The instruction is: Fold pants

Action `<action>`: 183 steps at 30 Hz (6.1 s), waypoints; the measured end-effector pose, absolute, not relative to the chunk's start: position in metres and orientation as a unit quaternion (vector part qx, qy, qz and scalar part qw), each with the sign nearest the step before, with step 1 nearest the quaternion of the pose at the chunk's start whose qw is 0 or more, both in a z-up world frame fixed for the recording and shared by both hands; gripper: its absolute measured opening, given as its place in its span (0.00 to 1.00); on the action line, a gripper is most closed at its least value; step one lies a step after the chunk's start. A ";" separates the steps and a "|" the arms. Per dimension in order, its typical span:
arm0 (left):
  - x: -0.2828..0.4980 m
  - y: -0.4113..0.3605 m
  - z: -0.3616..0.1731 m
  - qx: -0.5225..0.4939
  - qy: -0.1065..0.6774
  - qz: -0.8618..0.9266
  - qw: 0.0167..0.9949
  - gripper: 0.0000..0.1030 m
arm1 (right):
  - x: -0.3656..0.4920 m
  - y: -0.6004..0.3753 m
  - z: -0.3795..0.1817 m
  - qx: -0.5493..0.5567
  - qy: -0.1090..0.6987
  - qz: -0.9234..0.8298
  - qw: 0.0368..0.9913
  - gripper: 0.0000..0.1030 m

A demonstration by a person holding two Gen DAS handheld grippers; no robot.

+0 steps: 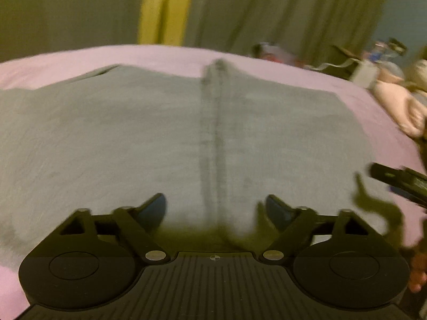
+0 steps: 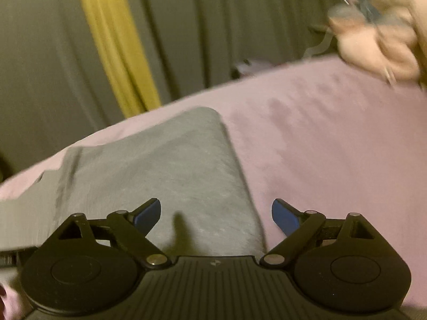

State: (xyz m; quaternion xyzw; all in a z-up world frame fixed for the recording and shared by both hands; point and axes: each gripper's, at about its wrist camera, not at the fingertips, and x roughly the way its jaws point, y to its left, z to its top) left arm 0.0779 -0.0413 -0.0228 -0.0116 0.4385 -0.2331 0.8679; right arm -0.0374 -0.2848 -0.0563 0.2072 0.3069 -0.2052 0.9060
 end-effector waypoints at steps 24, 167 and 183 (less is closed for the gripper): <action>0.077 -0.040 -0.024 -0.033 0.422 -0.233 0.876 0.17 | -0.022 -0.264 -0.070 0.155 0.360 -0.173 0.904 0.92; 0.104 0.160 0.097 -0.154 0.197 -0.086 0.964 0.23 | 0.007 -0.231 -0.077 0.009 0.297 -0.181 0.937 0.96; 0.043 -0.110 -0.011 0.166 0.378 -0.227 0.882 0.61 | -0.032 -0.274 -0.043 0.122 0.259 -0.206 0.936 0.96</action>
